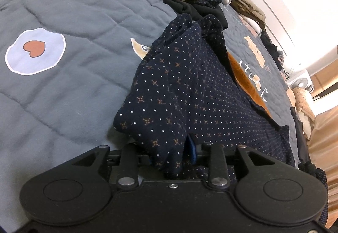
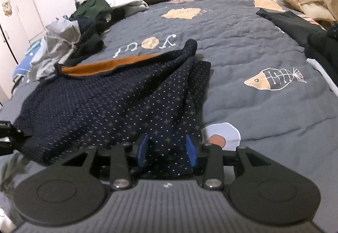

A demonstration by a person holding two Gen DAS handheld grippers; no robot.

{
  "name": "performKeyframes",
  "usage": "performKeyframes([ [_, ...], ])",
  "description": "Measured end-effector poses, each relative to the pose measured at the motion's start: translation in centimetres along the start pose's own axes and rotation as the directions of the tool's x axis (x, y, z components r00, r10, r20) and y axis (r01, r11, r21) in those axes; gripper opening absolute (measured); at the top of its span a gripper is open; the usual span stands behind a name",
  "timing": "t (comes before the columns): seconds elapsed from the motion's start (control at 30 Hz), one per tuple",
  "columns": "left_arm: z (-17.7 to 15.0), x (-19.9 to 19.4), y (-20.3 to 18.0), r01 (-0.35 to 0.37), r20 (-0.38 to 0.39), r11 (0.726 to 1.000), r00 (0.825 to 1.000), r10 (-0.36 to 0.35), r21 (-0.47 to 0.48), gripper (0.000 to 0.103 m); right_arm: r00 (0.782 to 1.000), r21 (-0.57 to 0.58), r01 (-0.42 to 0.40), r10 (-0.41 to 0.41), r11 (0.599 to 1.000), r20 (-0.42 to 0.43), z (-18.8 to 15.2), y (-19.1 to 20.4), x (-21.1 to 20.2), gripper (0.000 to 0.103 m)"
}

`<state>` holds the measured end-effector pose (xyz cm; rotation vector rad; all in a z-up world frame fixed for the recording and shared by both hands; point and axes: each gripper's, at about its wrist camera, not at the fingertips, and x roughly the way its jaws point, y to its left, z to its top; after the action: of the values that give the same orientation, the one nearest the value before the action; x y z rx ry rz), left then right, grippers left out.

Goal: Fold clothes

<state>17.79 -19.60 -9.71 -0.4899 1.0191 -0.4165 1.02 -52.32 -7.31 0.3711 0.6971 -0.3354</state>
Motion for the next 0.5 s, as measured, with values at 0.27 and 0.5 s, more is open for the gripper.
performKeyframes([
  [0.27, 0.0, 0.1, 0.0, -0.002, -0.002, 1.0, 1.0, 0.002, 0.002, 0.031, 1.0, 0.157, 0.005, -0.009, 0.988, 0.026, -0.1, -1.7, -0.7, 0.0],
  [0.5, -0.1, 0.0, 0.0, -0.005, 0.002, 1.0, 1.0, 0.005, 0.007, 0.031, 0.987, 0.232, 0.0, -0.038, 0.973, 0.159, 0.9, -3.7, -4.8, 0.0],
])
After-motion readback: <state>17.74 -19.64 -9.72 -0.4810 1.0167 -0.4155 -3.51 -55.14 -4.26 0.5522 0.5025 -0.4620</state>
